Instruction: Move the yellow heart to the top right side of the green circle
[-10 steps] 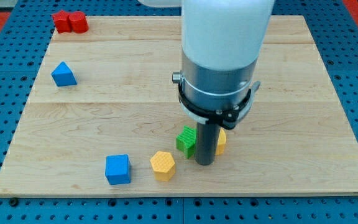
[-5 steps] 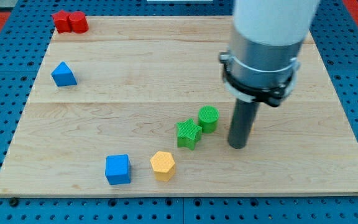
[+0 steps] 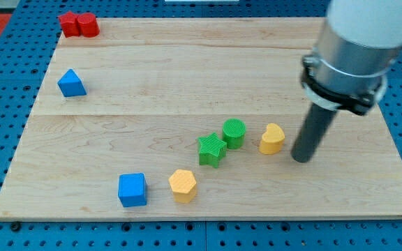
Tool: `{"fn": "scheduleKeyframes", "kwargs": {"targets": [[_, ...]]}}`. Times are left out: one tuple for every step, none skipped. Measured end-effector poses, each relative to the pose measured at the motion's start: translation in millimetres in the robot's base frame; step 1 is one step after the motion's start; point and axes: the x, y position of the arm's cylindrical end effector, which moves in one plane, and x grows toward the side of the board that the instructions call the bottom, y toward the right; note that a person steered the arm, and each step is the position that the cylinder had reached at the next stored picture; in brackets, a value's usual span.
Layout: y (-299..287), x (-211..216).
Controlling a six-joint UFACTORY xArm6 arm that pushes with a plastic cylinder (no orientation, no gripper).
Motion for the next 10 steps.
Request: {"fn": "scheduleKeyframes", "kwargs": {"targets": [[-16.7, -29.7], [-23.9, -60.3], [-7.6, -68.4], [23.1, -42.4], [1.2, -20.4], [-32.5, -18.6], [-36.8, -48.0], [-36.8, -59.1], [-35.2, -61.3], [-35.2, -70.2]]}}
